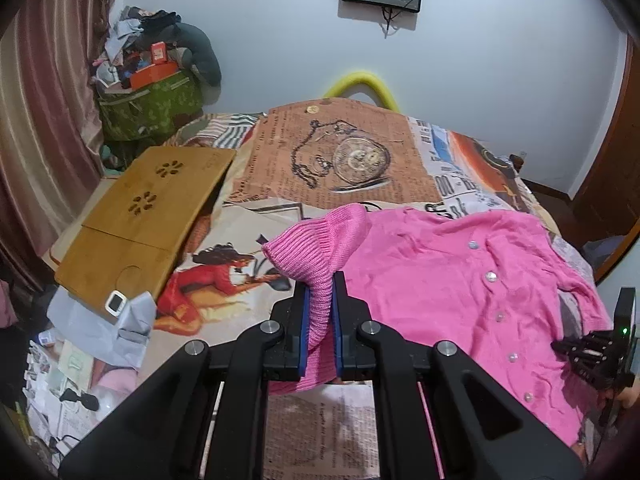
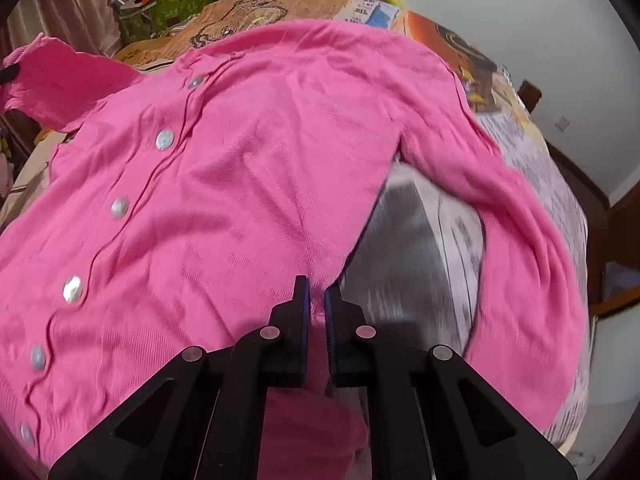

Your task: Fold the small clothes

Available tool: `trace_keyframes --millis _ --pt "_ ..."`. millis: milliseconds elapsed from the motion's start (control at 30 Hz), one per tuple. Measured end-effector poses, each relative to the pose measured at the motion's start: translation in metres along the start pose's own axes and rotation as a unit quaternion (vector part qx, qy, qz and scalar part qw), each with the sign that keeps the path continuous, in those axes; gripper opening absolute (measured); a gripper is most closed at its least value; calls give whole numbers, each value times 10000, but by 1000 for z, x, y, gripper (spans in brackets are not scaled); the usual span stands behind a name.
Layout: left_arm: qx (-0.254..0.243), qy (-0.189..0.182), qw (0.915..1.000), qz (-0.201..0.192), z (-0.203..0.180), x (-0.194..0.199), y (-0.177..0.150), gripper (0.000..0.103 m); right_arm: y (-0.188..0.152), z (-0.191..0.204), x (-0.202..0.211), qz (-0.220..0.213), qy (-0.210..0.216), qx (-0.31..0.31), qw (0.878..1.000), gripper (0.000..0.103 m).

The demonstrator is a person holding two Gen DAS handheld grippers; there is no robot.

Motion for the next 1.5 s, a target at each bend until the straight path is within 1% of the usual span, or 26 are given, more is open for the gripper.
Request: trace_keyframes --millis 200,367,433,500,567,667,733,800,900,1033,1067,1100,1133,1167,1233,1267,1333,1367,1400,1433,1500 --pt "89 -360 9993 74 -16 7 13 9 -22 -8 13 145 125 -153 9997 6" --pt "78 -477 9988 35 -32 11 37 9 -34 -11 21 209 255 -217 9992 6" --pt "71 -485 9988 10 -39 9 47 9 -33 -14 23 222 305 -241 9990 8" --pt "83 -573 9983 19 -47 6 58 9 -32 -16 26 177 355 -309 9987 8" --pt "75 -633 9980 43 -57 -1 69 9 -29 -20 30 114 353 -362 9987 10" --pt "-1 -662 9978 94 -76 -17 84 9 -22 -26 41 -118 397 -464 9981 23" --pt "5 -760 9970 151 -89 -28 91 9 -17 -30 53 -362 463 -519 9969 35" --pt "25 -903 9957 219 -104 -42 97 9 -12 -34 60 -544 482 -540 9959 37" --pt "-56 -1003 9944 338 -127 -64 99 9 -7 -38 64 -677 507 -576 9948 37" --pt "-256 -973 9926 680 -156 -103 87 9 0 -43 63 -777 480 -584 9941 37" --pt "-327 -934 9917 822 -162 -115 81 9 -1 -45 64 -778 474 -591 9941 37" --pt "-368 -910 9910 914 -165 -121 78 15 -2 -45 63 -782 483 -595 9940 37" --pt "-433 -887 9896 1043 -168 -129 73 24 -2 -45 62 -778 494 -597 9940 37" --pt "-495 -885 9879 1170 -170 -136 68 30 -2 -45 61 -766 499 -598 9940 37" --pt "-575 -903 9864 1246 -172 -140 63 55 3 -46 57 -751 495 -600 9941 37" --pt "-619 -925 9864 1206 -171 -139 60 59 5 -48 57 -751 500 -600 9941 37" --pt "-797 -909 9876 1006 -169 -131 60 69 10 -49 55 -761 507 -595 9940 38" --pt "-871 -881 9881 915 -166 -128 62 71 13 -50 55 -772 508 -588 9940 39" --pt "-929 -838 9888 819 -162 -125 64 73 19 -51 54 -808 497 -585 9938 42" --pt "-973 -721 9902 691 -154 -121 66 75 25 -52 54 -838 473 -578 9937 44" --pt "-961 -522 9922 600 -138 -121 71 77 38 -56 54 -918 438 -559 9932 44"
Point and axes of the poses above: each gripper's, at about its wrist camera, not at the fingertips, and x roughly against the way its jaws point, z to its left, y to its top, the point moved 2 cm from there along -x, roughly the way its jaws point, and after that the axes turned 4 degrees about -x, right-handed, at the moved point
